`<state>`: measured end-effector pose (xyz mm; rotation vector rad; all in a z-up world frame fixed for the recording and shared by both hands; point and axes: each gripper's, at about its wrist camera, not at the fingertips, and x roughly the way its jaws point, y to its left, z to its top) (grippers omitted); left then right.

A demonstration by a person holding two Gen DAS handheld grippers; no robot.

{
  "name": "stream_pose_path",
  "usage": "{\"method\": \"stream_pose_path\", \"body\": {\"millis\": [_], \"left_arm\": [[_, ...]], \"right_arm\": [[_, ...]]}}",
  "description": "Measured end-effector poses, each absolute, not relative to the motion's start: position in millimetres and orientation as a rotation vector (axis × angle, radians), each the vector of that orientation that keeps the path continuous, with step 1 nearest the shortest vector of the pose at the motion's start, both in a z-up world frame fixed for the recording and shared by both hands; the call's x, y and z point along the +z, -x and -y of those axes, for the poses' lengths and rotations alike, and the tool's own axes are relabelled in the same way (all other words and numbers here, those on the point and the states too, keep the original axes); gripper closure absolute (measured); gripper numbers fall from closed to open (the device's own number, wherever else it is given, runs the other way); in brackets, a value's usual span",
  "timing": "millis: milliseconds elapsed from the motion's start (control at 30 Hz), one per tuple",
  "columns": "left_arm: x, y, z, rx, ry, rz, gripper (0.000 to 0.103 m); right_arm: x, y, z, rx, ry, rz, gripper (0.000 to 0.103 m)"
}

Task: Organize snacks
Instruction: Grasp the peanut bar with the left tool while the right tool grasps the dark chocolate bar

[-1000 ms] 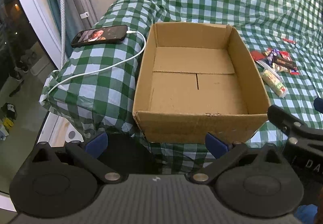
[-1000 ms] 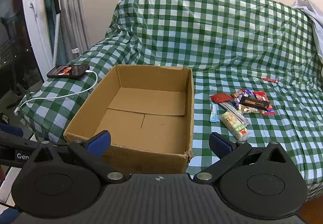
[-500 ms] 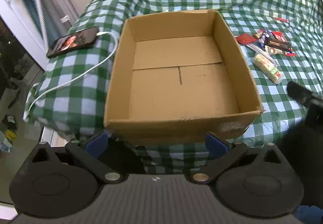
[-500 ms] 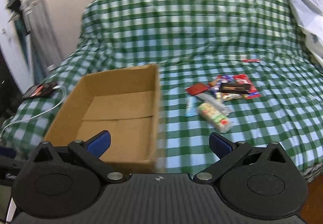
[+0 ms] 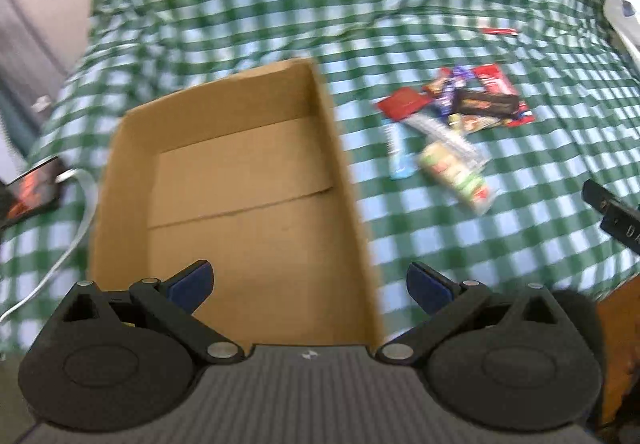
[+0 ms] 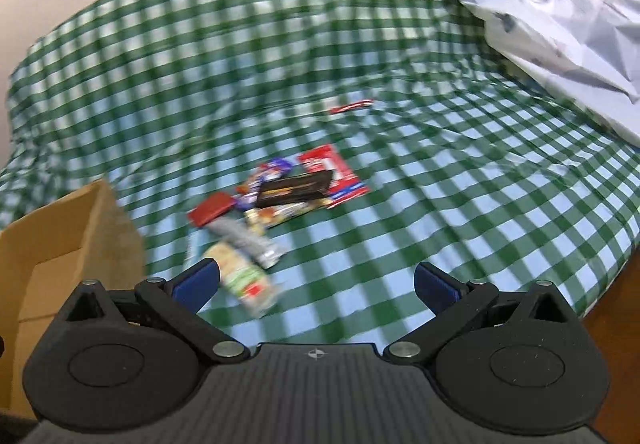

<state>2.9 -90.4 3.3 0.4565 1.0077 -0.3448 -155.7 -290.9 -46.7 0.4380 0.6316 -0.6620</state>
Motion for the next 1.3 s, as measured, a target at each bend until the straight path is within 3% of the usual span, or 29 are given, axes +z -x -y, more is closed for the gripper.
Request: {"method": "stream_pose_path", "body": {"millis": [200,433,733,1033,1067,1100,1133,1200,1233,1267,1300], "left_arm": [[-48,-40,183,-0.414,-0.399,-1.129,0.000],[-124,-78,253,-0.383,-0.343,-1.268,0.000],[-184,-122,270,-0.306,-0.245,-1.388,0.000],[-208,-124,261,-0.297,-0.266,-1.396,0.000],[-206,-122,260,-0.297,-0.264,-1.396,0.000],[-204,-120,260,-0.294,-0.263,-1.393,0.001],[-202,-119,258,-0.290,-0.263,-1.383,0.008],[-194,-115,255,-0.298,-0.279,-1.350,0.028],[-188,-113,252,-0.318,-0.276,-1.338,0.050],[-182,-113,249,-0.337,-0.271,-1.339,0.062],[-178,-112,245,-0.347,-0.262,-1.342,0.063]], "right_arm": [[-63,129,366,-0.610,-0.375,-0.606,0.000],[-97,40,439,-0.389,-0.229,-0.654,0.000],[-154,-61,446,-0.163,-0.036,-0.801,0.000],[-179,-68,451,-0.040,-0.080,-0.894,0.001],[-179,-63,452,-0.028,-0.089,-0.897,0.003],[-180,-59,451,-0.016,-0.089,-0.895,0.013],[-179,-54,450,0.003,-0.085,-0.885,0.021],[-181,-53,446,0.007,-0.084,-0.897,0.059],[-182,-51,446,0.003,-0.104,-0.913,0.061],[-181,-46,447,-0.022,-0.126,-0.906,0.061],[-180,-41,448,-0.042,-0.138,-0.894,0.062]]}}
